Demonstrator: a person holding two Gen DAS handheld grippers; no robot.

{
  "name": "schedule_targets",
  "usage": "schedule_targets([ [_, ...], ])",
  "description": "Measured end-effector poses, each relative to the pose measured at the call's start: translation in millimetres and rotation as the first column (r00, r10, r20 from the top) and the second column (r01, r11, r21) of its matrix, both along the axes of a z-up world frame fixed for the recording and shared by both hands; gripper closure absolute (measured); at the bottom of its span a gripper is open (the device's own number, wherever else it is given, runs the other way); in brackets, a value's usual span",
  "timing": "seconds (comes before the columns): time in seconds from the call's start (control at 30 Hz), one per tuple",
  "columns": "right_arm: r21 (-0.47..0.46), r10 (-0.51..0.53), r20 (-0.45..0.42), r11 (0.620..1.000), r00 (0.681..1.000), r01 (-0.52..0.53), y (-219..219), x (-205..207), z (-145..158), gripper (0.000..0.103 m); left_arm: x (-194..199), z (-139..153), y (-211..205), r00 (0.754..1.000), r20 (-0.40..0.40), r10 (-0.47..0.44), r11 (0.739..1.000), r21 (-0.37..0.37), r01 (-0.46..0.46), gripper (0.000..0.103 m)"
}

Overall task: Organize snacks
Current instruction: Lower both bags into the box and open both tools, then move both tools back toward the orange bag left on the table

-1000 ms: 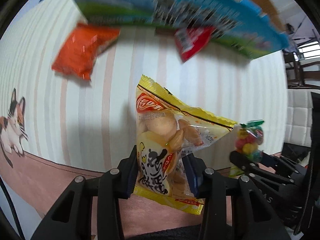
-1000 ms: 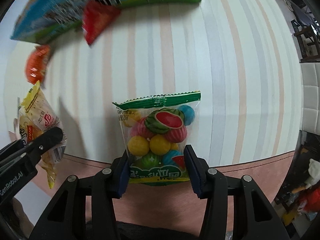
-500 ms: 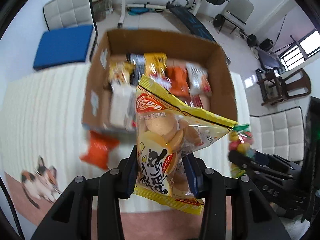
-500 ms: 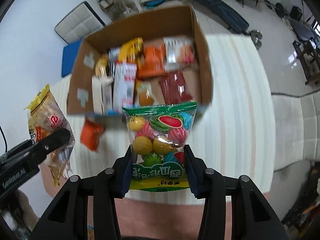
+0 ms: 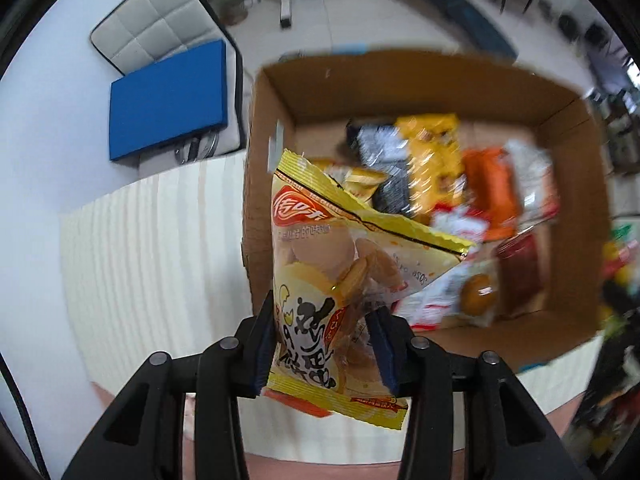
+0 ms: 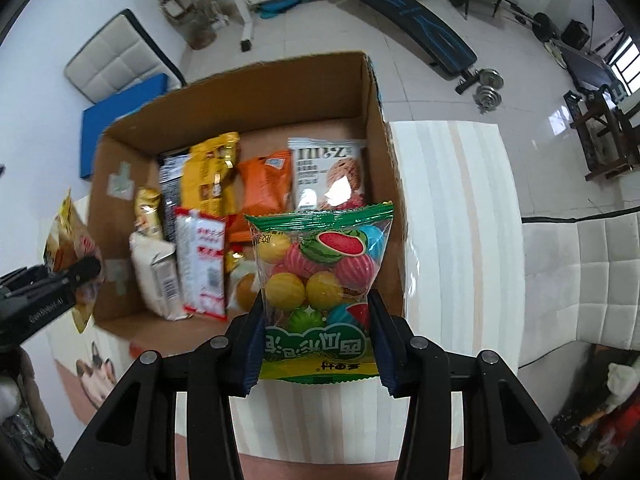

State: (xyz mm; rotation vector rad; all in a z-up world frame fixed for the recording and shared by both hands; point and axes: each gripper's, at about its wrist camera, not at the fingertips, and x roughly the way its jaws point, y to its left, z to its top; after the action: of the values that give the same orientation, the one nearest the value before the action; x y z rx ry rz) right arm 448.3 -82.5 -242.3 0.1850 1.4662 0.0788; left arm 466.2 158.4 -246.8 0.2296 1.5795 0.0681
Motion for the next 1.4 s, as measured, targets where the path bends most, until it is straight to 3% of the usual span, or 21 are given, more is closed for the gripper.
schedule_targets([
  [0.1, 0.008, -0.018, -0.053, 1.000, 0.998, 0.018, -1.8, 12.5, -16.9, 0.053, 0.1, -21.4, 4.2, 0.999, -0.043, -0.016, 0.997, 0.078, 0.019, 0.061],
  [0.13, 0.007, -0.022, -0.068, 1.000, 0.997, 0.023, -3.1, 13.7, -19.7, 0.047, 0.1, -24.3, 5.8, 0.999, -0.043, -0.015, 0.996, 0.083, 0.018, 0.061],
  [0.17, 0.004, -0.023, -0.071, 1.000, 0.997, 0.023, -3.4, 14.3, -21.4, 0.040, 0.3, -26.6, 7.6, 0.999, -0.053, -0.011, 0.997, 0.078, 0.015, 0.058],
  [0.2, -0.007, -0.022, -0.071, 1.000, 0.997, 0.022, -3.5, 15.2, -21.9, 0.022, -0.1, -27.6, 10.1, 0.999, -0.050, 0.001, 0.998, 0.069, 0.002, 0.053],
  [0.23, -0.019, -0.019, -0.069, 1.000, 0.997, 0.017, -3.7, 14.6, -21.0, 0.014, -0.7, -27.9, 13.1, 0.999, -0.047, 0.021, 0.999, 0.045, -0.019, 0.052],
  [0.3, -0.012, -0.009, -0.072, 1.000, 0.997, 0.008, -2.2, 14.2, -20.7, 0.014, -1.1, -28.9, 18.8, 0.997, -0.054, 0.055, 0.999, 0.001, -0.055, 0.040],
  [0.37, -0.007, 0.004, -0.082, 1.000, 0.997, -0.005, 0.9, 14.1, -21.6, 0.013, -1.9, -26.9, 21.9, 0.996, -0.049, 0.070, 0.997, -0.018, -0.071, 0.038],
  [0.47, -0.016, 0.018, -0.082, 1.000, 0.996, -0.020, 6.1, 12.2, -20.7, 0.012, -4.3, -23.7, 24.7, 0.996, -0.037, 0.079, 0.995, -0.060, -0.081, 0.026],
  [0.53, -0.015, 0.025, -0.078, 1.000, 0.997, -0.027, 9.7, 10.2, -19.4, 0.011, -5.4, -18.6, 26.4, 0.996, -0.022, 0.088, 0.993, -0.080, -0.089, 0.024],
  [0.6, -0.010, 0.032, -0.074, 0.999, 0.997, -0.033, 12.5, 7.3, -16.8, 0.010, -9.4, -13.8, 27.4, 0.995, -0.010, 0.096, 0.990, -0.100, -0.097, 0.013],
  [0.77, -0.007, 0.044, -0.045, 0.999, 0.998, -0.045, 19.9, 0.6, -9.3, 0.008, -25.6, 4.0, 30.0, 0.992, 0.022, 0.127, 0.980, -0.157, -0.122, 0.011],
  [1.07, -0.036, 0.088, 0.059, 0.996, 0.994, -0.086, 30.8, -37.9, 21.6, 0.007, -65.5, 53.0, 17.5, 0.974, 0.187, 0.132, 0.976, -0.195, -0.094, 0.011],
  [1.4, -0.038, 0.073, 0.174, 0.997, 0.982, -0.067, 25.8, -89.6, 60.5, 0.007, -117.4, 98.3, 6.5, 0.927, 0.345, 0.149, 0.973, -0.216, -0.076, 0.011],
])
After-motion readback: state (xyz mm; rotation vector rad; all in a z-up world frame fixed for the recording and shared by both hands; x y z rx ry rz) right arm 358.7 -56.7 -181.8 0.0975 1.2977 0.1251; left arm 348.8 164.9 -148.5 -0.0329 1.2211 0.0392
